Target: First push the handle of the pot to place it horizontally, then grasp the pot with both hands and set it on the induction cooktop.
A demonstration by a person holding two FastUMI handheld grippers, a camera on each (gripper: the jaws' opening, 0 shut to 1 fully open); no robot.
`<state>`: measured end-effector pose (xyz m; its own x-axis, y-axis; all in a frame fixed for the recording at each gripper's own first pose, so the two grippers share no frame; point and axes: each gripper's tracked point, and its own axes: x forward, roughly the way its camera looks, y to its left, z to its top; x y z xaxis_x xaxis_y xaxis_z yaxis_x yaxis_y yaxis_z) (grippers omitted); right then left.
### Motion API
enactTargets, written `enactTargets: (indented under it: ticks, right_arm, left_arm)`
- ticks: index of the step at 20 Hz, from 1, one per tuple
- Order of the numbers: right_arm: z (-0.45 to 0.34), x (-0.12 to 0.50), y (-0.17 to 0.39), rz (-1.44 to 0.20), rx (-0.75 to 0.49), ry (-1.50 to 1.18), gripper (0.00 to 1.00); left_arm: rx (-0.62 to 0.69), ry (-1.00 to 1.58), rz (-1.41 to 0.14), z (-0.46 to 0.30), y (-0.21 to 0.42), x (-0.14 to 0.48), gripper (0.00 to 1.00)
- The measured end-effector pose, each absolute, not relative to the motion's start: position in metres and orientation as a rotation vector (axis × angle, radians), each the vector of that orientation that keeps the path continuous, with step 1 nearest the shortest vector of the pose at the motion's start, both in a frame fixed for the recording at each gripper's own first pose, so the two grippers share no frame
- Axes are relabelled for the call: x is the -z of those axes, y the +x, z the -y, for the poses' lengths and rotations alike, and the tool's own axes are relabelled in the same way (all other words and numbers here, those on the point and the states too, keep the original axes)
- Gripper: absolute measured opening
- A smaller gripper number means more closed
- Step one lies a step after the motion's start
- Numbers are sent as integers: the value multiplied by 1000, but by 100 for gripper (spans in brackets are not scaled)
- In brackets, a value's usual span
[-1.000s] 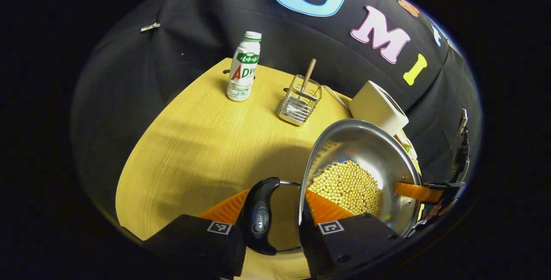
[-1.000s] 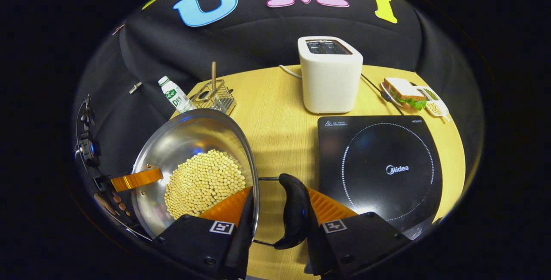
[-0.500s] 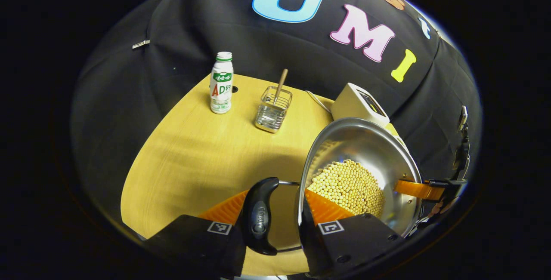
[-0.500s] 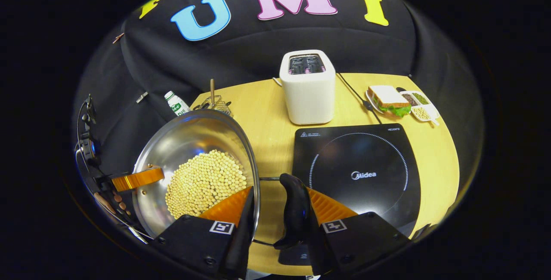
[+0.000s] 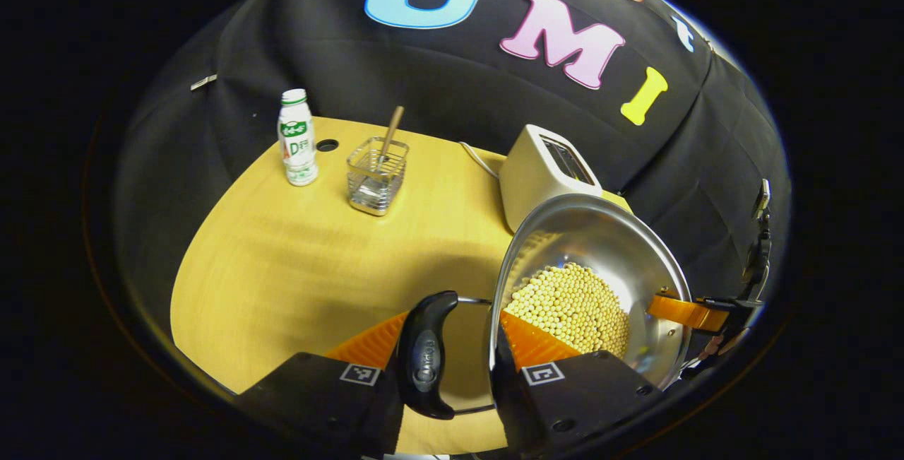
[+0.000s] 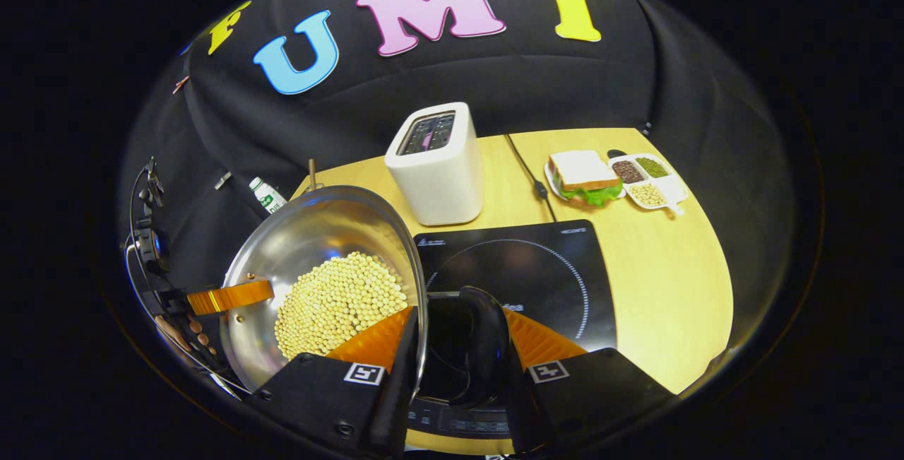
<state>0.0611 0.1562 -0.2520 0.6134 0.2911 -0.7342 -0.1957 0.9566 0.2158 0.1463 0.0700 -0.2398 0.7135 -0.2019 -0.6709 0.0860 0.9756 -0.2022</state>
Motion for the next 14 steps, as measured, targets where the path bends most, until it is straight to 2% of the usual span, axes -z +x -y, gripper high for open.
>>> enactTargets:
  ticks: [1, 2, 3, 4, 5, 14]
  right_arm:
    - [-146, 252, 64, -865, -278, 121, 54]
    - [-135, 250, 66, -868, -274, 127, 58]
    - [-126, 251, 69, -871, -272, 129, 58]
    - [-119, 254, 74, -871, -269, 130, 54]
    - [-107, 254, 77, -873, -263, 134, 58]
    - [-34, 280, 99, -916, -233, 126, 59]
  left_arm:
    - [164, -158, -757, -61, 148, 239, 58]
    - [167, -155, -757, -50, 149, 240, 58]
    - [169, -153, -759, -41, 150, 241, 58]
    - [170, -153, -759, -31, 150, 241, 58]
    - [171, -152, -762, -21, 151, 244, 58]
    - [177, -165, -806, 54, 164, 282, 58]
